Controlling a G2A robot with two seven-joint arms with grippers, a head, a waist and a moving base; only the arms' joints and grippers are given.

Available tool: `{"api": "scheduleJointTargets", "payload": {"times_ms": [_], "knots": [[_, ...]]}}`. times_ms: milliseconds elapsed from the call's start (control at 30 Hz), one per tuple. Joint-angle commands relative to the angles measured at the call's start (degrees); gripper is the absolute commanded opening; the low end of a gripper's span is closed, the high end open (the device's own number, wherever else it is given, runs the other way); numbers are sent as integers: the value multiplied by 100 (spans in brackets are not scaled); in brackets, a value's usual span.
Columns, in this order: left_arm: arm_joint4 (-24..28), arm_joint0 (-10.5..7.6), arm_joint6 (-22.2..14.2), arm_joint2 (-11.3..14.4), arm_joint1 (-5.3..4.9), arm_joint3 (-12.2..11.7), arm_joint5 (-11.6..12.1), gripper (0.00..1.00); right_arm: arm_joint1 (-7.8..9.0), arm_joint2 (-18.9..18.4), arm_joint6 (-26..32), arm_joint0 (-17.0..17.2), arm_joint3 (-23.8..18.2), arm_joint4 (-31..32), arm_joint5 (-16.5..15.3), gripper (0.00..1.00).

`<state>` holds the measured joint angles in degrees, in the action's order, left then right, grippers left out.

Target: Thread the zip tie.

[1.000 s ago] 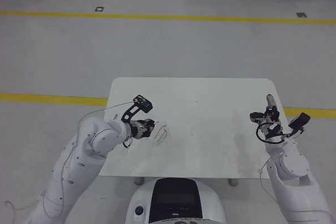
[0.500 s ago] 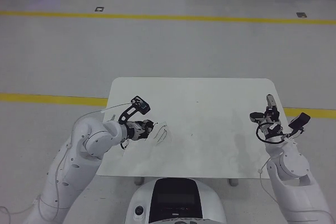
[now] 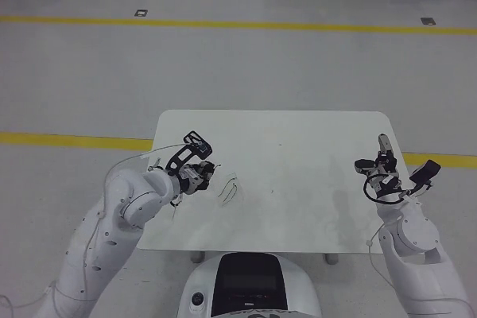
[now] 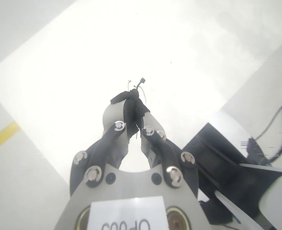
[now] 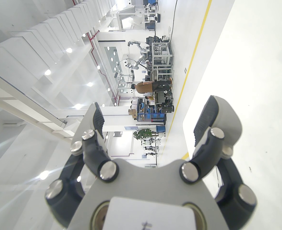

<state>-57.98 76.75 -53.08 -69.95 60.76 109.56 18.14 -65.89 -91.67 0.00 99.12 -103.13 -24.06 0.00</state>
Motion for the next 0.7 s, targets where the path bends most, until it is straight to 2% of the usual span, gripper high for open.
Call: {"api": "scheduleJointTargets", "payload": {"times_ms": [0,133,267,533,667], "knots": [[-303,96,271,-53,-26,31,89,0,0,0,0,0,0,0,0,100],[-709,262,954,-20,-133,-11,134,0,0,0,0,0,0,0,0,100],[-840,260,1429,81,-295,-166,134,0,0,0,0,0,0,0,0,100],[-847,41,2030,385,-662,-422,134,0,0,0,0,0,0,0,0,100],[-847,41,2030,385,-662,-422,134,0,0,0,0,0,0,0,0,100]]}}
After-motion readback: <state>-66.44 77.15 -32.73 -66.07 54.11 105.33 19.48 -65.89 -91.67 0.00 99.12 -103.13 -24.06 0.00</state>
